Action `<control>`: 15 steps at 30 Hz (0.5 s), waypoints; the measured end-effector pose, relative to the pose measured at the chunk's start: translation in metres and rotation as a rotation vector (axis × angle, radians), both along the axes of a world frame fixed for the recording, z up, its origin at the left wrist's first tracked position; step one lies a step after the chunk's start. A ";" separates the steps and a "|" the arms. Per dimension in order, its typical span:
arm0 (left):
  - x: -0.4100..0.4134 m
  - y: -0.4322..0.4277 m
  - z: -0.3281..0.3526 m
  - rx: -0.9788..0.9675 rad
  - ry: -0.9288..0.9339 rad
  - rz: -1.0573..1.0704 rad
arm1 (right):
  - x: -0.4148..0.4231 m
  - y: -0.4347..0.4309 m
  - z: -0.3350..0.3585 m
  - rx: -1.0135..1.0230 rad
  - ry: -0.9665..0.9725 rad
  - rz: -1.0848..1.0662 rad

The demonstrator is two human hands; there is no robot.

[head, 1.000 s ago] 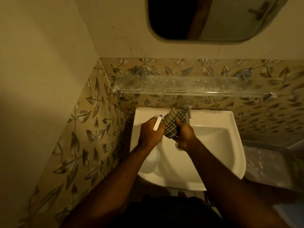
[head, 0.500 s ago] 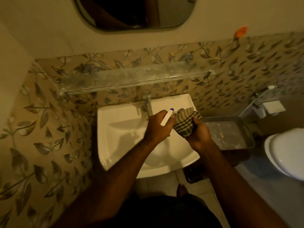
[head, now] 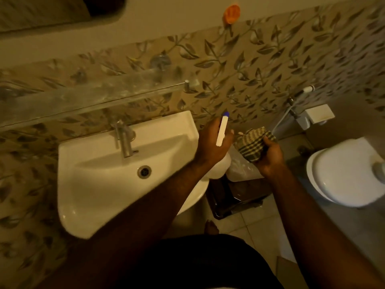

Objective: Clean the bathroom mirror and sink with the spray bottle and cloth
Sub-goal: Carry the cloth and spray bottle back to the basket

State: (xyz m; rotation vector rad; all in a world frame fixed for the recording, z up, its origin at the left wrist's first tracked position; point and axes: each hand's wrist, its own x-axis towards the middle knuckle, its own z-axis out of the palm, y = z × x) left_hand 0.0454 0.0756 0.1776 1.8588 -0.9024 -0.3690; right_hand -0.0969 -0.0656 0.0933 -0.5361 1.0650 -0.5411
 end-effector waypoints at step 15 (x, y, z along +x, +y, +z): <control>-0.036 -0.160 -0.134 0.142 0.230 0.166 | -0.046 -0.124 -0.135 -0.272 0.633 0.307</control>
